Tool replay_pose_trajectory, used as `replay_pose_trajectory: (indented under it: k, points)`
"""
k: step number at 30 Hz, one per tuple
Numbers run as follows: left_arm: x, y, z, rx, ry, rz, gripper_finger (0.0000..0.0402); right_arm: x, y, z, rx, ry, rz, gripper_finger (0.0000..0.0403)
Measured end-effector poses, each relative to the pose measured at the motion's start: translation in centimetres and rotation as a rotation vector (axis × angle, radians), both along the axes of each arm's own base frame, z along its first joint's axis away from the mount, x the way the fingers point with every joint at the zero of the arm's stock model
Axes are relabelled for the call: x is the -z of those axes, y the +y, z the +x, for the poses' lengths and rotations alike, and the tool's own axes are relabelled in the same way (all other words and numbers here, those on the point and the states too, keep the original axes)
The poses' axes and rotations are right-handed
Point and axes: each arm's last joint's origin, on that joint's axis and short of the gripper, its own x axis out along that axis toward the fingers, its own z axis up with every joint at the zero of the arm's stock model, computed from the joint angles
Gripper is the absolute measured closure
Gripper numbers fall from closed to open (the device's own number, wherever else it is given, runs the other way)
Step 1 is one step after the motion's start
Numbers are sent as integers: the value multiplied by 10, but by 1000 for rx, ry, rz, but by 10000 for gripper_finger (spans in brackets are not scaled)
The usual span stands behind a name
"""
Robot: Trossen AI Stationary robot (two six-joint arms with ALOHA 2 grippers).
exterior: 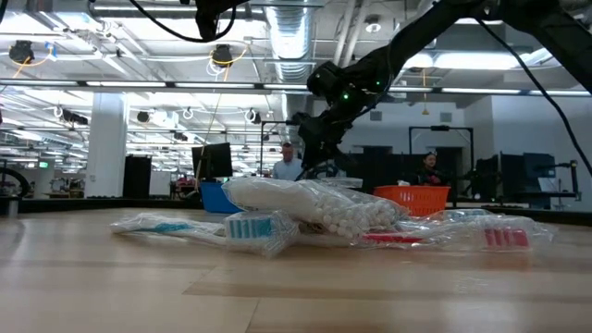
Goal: Pick & Place Travel size toiletries
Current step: Put the black comb into the left black bin
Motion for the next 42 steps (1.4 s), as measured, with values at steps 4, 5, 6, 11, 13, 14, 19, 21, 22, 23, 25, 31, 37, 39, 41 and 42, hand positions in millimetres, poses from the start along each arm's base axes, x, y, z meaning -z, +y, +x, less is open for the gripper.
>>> replay_pose_trajectory:
  k: [4, 5, 6, 11, 13, 14, 19, 21, 22, 23, 25, 31, 37, 39, 41, 42]
  points:
    - [0, 0, 0, 1, 0, 0, 306, -2, -1, 1, 87, -70, 35, 348]
    - [0, 0, 0, 4, 0, 0, 306, -2, -1, 1, 106, -87, 50, 346]
    - [0, 0, 0, 4, 0, 0, 306, -2, -1, 1, 125, -102, 66, 344]
    - [0, 0, 0, 4, 0, 0, 306, -2, 2, 3, 155, -128, 96, 341]
    - [0, 0, 0, 4, 0, 0, 306, -2, 4, 4, 166, -119, 80, 341]
    - [0, 0, 0, 3, 0, 0, 306, -2, 6, 5, 173, -113, 66, 341]
    - [0, 0, 0, 3, -1, -1, 306, -5, 15, 8, 165, -104, 56, 341]
    - [0, 0, 0, 3, -2, -1, 306, -5, 17, 9, 160, -97, 62, 342]
    - [0, 0, 0, 3, -2, -1, 306, -4, 18, 9, 169, -101, 72, 343]
    - [0, 0, 0, 3, -2, -2, 306, -4, 18, 9, 191, -121, 93, 345]
    - [0, 0, 0, 7, -3, -6, 306, -4, 19, 10, 249, -189, 171, 352]
    - [0, 0, 0, 12, -3, -7, 306, -6, 8, 5, 407, -357, 312, 392]
    - [-1, 0, 0, 12, -11, -8, 306, 8, 3, 5, 515, -392, 387, 398]
    - [-1, 0, 0, 12, -13, -8, 306, 11, 0, 5, 537, -408, 398, 401]
    - [-2, 0, 0, 12, -17, -9, 306, 17, 0, 5, 567, -398, 409, 401]
    - [-2, 0, 0, 13, -17, -9, 306, 19, -2, 3, 582, -392, 414, 401]
